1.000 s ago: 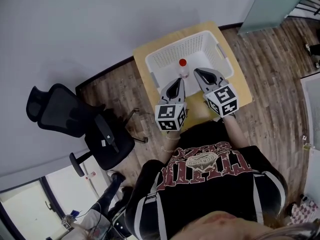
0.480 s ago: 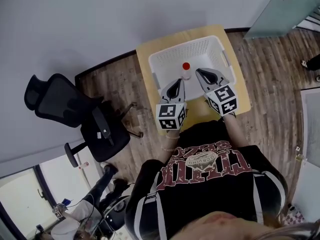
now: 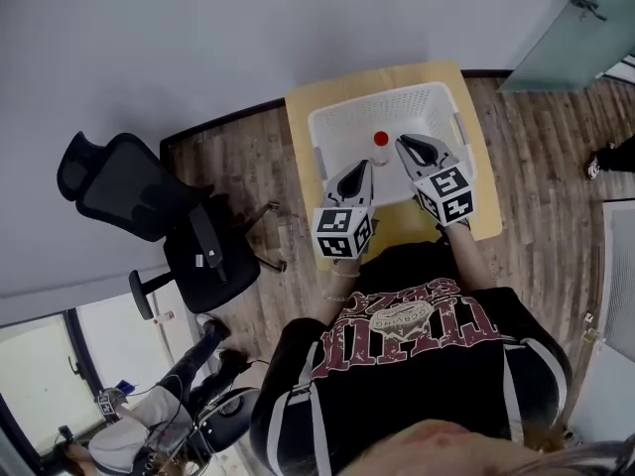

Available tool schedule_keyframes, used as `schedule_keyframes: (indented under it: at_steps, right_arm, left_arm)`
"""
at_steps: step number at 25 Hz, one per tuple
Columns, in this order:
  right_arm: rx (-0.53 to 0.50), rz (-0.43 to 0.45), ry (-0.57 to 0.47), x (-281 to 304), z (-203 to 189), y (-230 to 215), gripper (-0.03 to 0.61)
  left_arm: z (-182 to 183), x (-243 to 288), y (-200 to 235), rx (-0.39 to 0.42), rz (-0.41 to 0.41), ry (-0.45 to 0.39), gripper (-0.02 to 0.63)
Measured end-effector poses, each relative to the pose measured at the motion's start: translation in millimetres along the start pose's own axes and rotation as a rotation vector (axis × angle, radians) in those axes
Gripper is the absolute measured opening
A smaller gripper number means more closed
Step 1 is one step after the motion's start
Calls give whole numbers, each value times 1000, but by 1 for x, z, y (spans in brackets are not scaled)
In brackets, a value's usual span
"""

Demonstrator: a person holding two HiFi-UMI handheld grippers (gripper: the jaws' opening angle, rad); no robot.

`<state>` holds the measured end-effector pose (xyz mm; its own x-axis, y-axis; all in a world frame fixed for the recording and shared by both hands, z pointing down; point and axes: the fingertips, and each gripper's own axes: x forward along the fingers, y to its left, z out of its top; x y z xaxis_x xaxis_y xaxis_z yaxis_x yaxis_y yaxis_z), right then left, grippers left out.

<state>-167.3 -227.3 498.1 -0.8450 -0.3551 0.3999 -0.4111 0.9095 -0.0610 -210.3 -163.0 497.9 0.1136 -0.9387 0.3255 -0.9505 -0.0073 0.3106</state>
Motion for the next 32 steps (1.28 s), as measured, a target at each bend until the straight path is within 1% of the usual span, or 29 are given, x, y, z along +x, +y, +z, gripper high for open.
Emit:
schedule_keyframes:
  at_steps: [2, 3, 4, 6, 10, 19, 26, 32]
  right_arm:
    - [-4, 15, 8, 5, -1, -2, 25]
    - [-7, 24, 15, 7, -3, -2, 41]
    - [-11, 34, 26, 10, -4, -2, 70]
    - [-22, 51, 45, 16, -7, -2, 92]
    - [-34, 75, 61, 25, -9, 1, 103]
    - [-58, 125, 112, 42, -17, 7, 149]
    - [-69, 161, 163, 58, -25, 12, 193]
    - [-91, 200, 221, 73, -32, 16, 213]
  left_arm:
    - [1, 0, 0, -4, 3, -5, 44]
    - [1, 0, 1, -6, 6, -8, 44]
    - [2, 1, 2, -6, 9, -10, 44]
    - [2, 1, 3, -9, 16, -14, 44]
    - [2, 1, 5, -7, 23, -15, 44]
    - [3, 1, 8, -5, 32, -18, 44]
    - [4, 1, 13, -1, 37, -14, 44]
    - [4, 1, 13, -2, 39, -10, 44]
